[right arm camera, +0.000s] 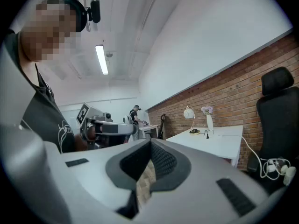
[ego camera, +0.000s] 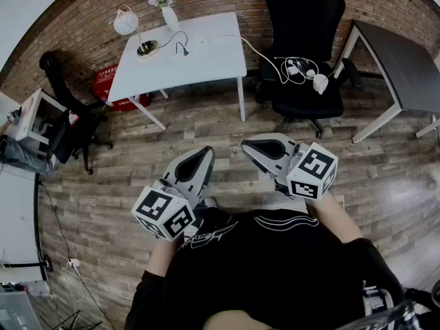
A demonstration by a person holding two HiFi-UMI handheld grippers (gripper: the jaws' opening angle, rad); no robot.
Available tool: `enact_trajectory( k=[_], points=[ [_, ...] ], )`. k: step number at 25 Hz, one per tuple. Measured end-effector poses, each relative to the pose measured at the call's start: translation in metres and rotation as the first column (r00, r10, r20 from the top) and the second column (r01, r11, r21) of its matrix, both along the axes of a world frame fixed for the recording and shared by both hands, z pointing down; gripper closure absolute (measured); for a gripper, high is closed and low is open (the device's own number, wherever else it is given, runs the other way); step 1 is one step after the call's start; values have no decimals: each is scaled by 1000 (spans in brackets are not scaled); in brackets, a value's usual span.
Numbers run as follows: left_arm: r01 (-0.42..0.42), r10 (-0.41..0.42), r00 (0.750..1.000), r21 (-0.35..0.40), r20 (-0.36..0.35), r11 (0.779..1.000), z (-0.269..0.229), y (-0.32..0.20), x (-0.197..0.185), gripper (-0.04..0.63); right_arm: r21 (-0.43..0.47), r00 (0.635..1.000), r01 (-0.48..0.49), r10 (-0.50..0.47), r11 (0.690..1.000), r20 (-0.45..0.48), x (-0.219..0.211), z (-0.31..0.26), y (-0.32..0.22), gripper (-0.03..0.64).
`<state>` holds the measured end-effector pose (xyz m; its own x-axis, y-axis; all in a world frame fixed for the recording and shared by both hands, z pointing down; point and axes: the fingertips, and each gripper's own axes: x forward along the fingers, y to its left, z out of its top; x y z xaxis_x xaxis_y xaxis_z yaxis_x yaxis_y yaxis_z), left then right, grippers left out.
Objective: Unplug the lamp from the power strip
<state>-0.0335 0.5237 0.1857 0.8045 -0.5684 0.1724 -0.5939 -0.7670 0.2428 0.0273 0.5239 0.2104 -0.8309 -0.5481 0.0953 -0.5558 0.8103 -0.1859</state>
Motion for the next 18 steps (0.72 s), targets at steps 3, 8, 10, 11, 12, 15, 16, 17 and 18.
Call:
enact_trajectory(
  k=[3,8,10,11,12,15,16,17,18],
  points=[
    [-15,14,999,-23,-44,1000,-4,6,2,592,5,1000,1,-1,1000,2,3,-1,5,620],
    [-36,37,999,6,-17,999,-11,11,8,592,9,1000,8,-8,1000,1,6,-6,6,620],
    [-38,38,999,28,8,999,-13,11,9,592,5,1000,11,-11,1000,1,6,-7,6,620],
    [-34,33,999,41,24,999,-14,10,9,592,2,1000,12,-12,1000,2,7,-7,6,620],
    [-31,30,999,52,34,998,-14,8,9,592,-2,1000,12,-12,1000,1,7,-7,4,620],
    [-46,45,999,69,15,997,-15,5,11,592,-13,1000,8,-8,1000,-12,6,-4,-2,620],
    [-53,53,999,74,2,996,-15,4,11,592,-16,1000,6,-6,1000,-15,5,-2,-3,620],
    [-54,54,998,78,-7,996,-15,2,11,592,-19,1000,4,-5,1000,-16,5,-1,-5,620],
    [-49,50,999,78,-12,996,-14,-2,10,592,-22,1000,3,-3,1000,-16,5,1,-7,620]
  ],
)
